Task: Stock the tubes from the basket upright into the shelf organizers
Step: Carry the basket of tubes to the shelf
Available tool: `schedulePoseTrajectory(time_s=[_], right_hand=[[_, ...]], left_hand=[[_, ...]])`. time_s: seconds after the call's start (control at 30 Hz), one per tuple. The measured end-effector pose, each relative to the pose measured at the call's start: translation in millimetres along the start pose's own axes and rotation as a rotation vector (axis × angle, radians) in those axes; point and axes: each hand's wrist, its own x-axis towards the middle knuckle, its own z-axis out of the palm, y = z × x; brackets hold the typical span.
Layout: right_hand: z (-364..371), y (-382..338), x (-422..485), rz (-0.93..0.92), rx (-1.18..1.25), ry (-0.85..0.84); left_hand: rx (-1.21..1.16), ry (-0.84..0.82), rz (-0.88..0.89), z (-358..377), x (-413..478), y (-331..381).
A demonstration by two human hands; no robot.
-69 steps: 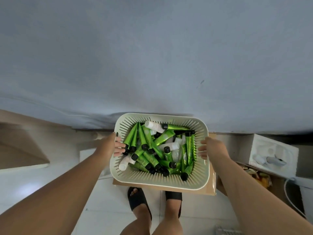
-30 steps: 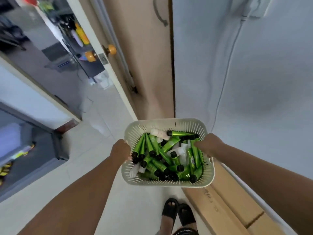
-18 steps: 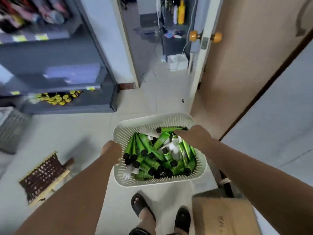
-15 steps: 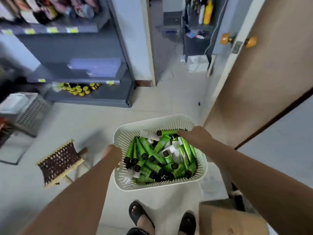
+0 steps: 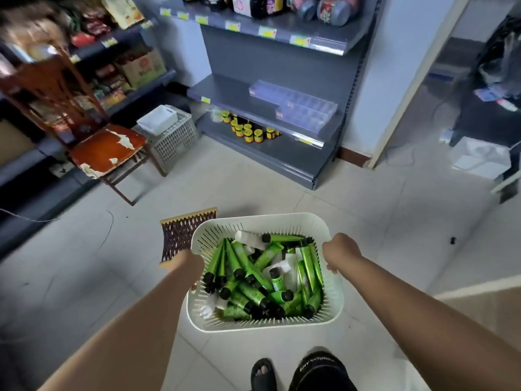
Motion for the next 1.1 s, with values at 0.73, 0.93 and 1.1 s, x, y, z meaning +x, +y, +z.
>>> schedulePoseTrajectory(time_s=[0.73, 0.93, 1.1], right_hand=[[3, -378, 306, -0.034, 0.002, -0.164], [-6, -466, 376, 0.039, 0.104, -0.171], [-11, -520, 441, 0.039, 0.127, -0.162]], left_hand=[[-0.473, 0.162, -0.303, -142, 260, 135], [-0.56, 0.075, -0.265, -181, 361, 203], [-0.535, 0.065, -0.244, -209, 442, 256]])
